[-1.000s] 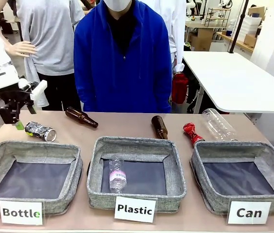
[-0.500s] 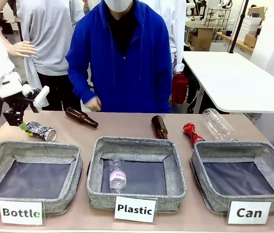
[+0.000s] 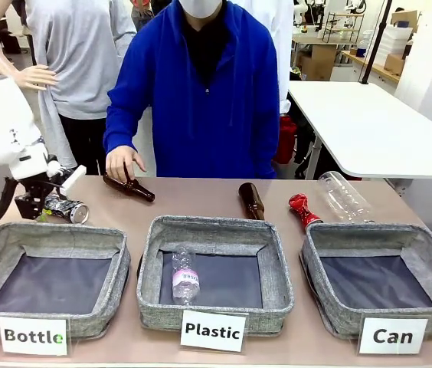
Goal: Sort the can waste into the basket.
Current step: Pick up the can waste from the table and place it in the right Fabric basket.
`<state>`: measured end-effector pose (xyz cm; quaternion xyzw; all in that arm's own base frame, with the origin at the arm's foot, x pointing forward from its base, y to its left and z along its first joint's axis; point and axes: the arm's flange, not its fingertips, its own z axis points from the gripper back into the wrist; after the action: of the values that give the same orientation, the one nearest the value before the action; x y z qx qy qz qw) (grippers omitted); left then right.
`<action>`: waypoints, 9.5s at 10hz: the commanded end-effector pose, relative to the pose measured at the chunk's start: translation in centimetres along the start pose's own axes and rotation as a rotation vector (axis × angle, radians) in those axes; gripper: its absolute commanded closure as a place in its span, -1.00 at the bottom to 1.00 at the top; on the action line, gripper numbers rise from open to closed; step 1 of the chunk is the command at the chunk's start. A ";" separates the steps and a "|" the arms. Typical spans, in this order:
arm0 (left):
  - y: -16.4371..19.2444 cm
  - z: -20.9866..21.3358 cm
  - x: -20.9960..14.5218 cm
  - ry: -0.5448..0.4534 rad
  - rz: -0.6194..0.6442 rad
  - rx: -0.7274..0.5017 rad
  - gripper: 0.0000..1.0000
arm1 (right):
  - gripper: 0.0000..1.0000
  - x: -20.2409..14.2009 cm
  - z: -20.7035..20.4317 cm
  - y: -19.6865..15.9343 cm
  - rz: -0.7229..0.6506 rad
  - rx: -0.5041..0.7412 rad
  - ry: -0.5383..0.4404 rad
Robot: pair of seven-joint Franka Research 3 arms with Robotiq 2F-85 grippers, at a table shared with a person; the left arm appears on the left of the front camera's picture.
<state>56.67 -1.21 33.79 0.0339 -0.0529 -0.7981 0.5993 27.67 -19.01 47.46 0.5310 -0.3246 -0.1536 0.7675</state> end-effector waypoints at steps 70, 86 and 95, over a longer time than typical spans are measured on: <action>-0.8 7.8 -1.0 -0.059 0.263 0.080 1.00 | -1.00 0.3 -0.2 -0.1 0.028 0.024 -0.014; -12.4 17.5 14.7 -0.518 0.374 -0.020 0.12 | -1.00 0.3 -0.2 -0.1 0.028 0.024 -0.014; -6.7 18.8 26.1 -0.638 0.415 0.027 0.12 | -1.00 0.0 8.7 3.6 0.115 -0.076 0.066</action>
<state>36.86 -20.61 51.32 -0.2174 -0.2563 -0.6329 0.6975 24.85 -21.24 50.14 0.5055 -0.3326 -0.1311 0.7853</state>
